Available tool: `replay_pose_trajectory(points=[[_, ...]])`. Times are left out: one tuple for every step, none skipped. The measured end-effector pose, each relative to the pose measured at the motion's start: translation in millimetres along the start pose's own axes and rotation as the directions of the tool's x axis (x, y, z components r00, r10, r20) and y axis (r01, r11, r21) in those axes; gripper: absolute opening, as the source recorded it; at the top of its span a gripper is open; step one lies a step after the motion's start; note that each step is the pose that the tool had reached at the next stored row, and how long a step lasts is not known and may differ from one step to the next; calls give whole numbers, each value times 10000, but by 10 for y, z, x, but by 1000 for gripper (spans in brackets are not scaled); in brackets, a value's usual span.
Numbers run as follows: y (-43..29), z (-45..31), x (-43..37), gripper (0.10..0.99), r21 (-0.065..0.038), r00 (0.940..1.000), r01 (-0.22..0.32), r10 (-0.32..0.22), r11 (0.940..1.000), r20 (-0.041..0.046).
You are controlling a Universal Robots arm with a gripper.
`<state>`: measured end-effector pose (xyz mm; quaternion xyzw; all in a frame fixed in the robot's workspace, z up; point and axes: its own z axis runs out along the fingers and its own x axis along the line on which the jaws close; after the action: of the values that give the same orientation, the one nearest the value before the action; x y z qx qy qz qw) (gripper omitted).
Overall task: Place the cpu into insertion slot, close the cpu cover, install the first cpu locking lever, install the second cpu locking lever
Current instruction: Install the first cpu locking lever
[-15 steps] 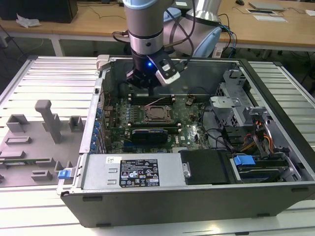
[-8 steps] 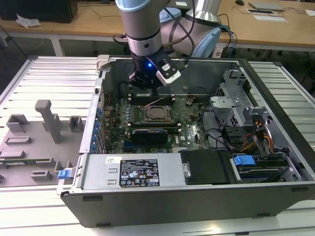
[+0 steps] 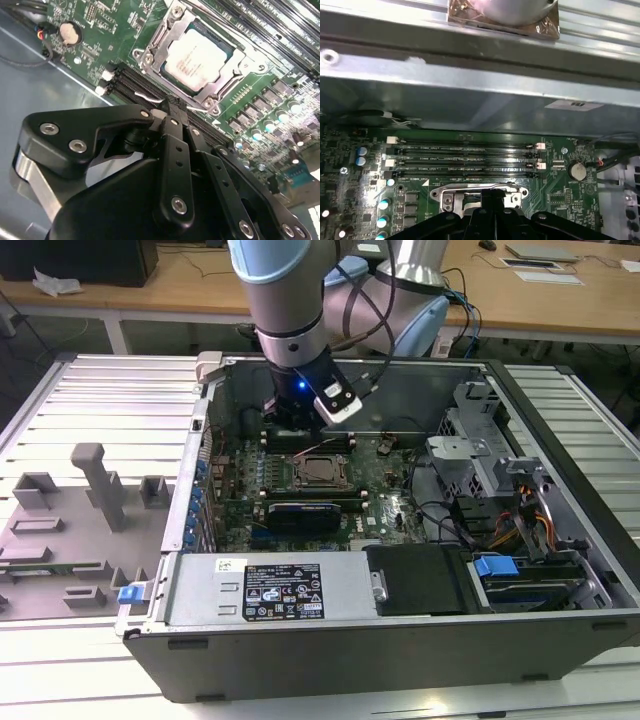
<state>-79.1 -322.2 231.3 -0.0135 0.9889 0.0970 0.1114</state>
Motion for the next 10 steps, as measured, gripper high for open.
replay_pose_trajectory(points=[[-3,20,-2,106,12,10000,-47,47,10000,9],[-5,36,-8,106,22,10000,-92,92,10000,17],[-8,62,-22,106,39,9999,-165,165,9999,32],[-9,78,-35,106,52,9998,-218,218,9997,42],[-6,89,-40,106,60,9997,-253,253,9997,49],[9,103,-43,106,68,9995,-295,295,9995,58],[26,115,-48,106,77,9994,-327,327,9994,65],[36,121,-51,106,84,9994,-342,341,9994,68],[52,129,-57,106,100,9993,-361,361,9993,73],[66,136,-63,106,120,9993,-369,368,9992,74]])
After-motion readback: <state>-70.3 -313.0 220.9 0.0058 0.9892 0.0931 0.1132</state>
